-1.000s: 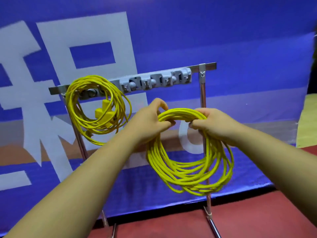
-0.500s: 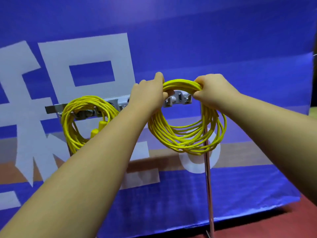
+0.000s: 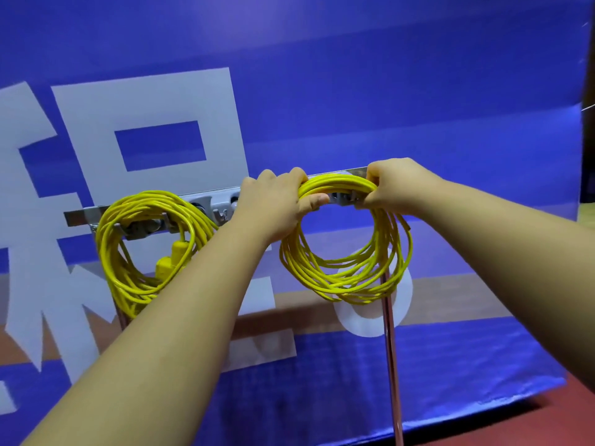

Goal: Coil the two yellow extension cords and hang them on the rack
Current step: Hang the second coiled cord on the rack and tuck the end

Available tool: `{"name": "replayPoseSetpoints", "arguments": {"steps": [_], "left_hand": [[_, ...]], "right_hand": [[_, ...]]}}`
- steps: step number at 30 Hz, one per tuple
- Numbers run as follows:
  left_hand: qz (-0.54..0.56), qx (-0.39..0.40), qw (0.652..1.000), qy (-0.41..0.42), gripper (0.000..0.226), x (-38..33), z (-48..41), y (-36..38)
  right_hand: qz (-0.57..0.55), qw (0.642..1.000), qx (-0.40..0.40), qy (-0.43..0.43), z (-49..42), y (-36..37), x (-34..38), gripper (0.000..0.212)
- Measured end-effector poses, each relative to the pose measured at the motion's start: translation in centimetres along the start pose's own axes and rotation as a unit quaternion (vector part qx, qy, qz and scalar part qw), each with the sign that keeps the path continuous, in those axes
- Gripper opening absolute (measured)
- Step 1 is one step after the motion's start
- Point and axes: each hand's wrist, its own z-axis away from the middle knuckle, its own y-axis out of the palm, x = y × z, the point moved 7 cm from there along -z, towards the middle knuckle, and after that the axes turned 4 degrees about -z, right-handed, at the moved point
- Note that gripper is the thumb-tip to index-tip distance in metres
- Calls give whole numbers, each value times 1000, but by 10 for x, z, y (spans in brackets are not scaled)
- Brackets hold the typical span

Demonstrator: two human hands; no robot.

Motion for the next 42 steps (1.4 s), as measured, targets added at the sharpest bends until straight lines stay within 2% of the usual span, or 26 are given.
{"name": "replayPoseSetpoints", "arguments": {"steps": [2,5,10,17,21,26,33,40,42], "left_hand": [[-18,-14,1000,7,64,-2,2,-1],[-6,4,1000,0,61,0,2,-2],[-33,12,999,-12,60,-4,6,-2],[17,2,999,-47,51,-4,2,-5],[28,-5,998,-63,49,-1,-3,-5],[60,-6,996,-67,51,-1,-11,-4],[23,-6,999,-25,52,-5,-14,-3],[-50,-36,998,19,66,-5,7,-3],[-44,-22,998,27,68,-6,7,-4]], "right_hand": [[17,1000,-1,-6,2,1,3,37],[12,1000,-5,-10,8,1,8,42],[-36,995,-86,-33,20,-5,3,55],[-144,980,-124,-53,29,-9,-3,23],[-184,968,-169,-5,19,-13,-4,16],[-214,963,-163,22,5,-7,-1,23],[-198,969,-143,24,3,0,7,30],[-137,982,-114,-67,21,25,0,49],[-130,984,-101,-73,25,33,-1,55]]}}
